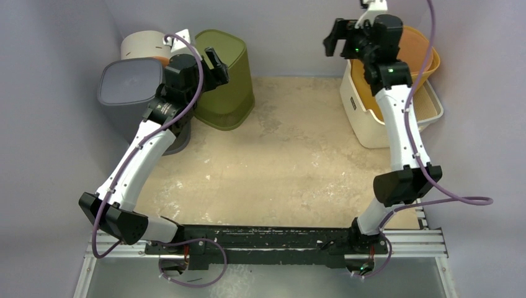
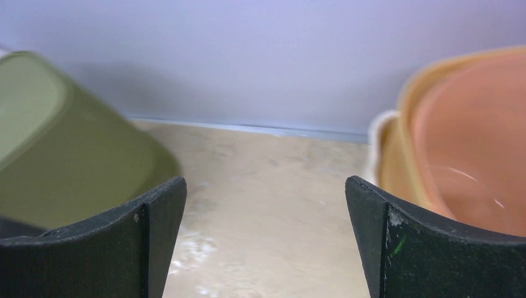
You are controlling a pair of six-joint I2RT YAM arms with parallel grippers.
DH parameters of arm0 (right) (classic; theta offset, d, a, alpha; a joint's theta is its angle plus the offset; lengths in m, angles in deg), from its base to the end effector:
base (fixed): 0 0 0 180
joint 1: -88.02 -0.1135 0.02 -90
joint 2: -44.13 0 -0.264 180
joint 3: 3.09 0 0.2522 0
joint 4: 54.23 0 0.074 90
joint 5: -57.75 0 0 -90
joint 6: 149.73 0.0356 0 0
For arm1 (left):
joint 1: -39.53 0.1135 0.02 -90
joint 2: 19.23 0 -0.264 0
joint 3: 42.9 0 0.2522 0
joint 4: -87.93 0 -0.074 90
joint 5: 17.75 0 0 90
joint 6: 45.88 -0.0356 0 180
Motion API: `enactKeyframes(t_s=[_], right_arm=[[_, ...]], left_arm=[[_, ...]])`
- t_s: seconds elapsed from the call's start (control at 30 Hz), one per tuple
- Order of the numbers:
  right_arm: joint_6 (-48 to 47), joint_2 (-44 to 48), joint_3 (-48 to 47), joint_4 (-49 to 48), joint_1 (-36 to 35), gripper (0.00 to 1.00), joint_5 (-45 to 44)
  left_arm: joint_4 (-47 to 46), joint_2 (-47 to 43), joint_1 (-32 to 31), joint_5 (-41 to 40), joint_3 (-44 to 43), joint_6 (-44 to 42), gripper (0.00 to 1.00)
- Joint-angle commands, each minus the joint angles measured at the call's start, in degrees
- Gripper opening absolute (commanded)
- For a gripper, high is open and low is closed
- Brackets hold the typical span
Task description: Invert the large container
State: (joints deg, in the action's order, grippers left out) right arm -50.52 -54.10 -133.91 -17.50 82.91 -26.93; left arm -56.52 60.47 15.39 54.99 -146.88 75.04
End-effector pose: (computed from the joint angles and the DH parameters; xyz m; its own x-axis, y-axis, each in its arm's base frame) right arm 0.3776 0.0371 0.5027 -0.0999 0.1511 -0.9835 -0.1670 0.9718 0.1662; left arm 0.2859 -0.1166 0.4558 -0.2172 -0.4404 -0.8711 0.0156 0.8908 -0.4542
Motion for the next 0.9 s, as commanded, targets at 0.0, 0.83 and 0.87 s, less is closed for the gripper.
enactKeyframes(t_s=[0.0, 0.83, 0.87], right_arm=[[-2.3, -4.4, -5.7, 3.2, 3.3, 1.0, -3.5], [7.3, -23.0, -21.3, -3.7, 11.4, 0.89, -11.5], [7.6, -23.3, -21.4, -4.2, 11.5, 0.88, -11.9]], left_arm=[[-2.9, -0.9, -0.3, 2.8, 0.7, 0.6, 0.73], [-5.2, 1.3, -0.2, 3.5, 4.4, -0.1, 0.74], [-5.4, 1.5, -0.2, 3.7, 4.5, 0.0, 0.74]])
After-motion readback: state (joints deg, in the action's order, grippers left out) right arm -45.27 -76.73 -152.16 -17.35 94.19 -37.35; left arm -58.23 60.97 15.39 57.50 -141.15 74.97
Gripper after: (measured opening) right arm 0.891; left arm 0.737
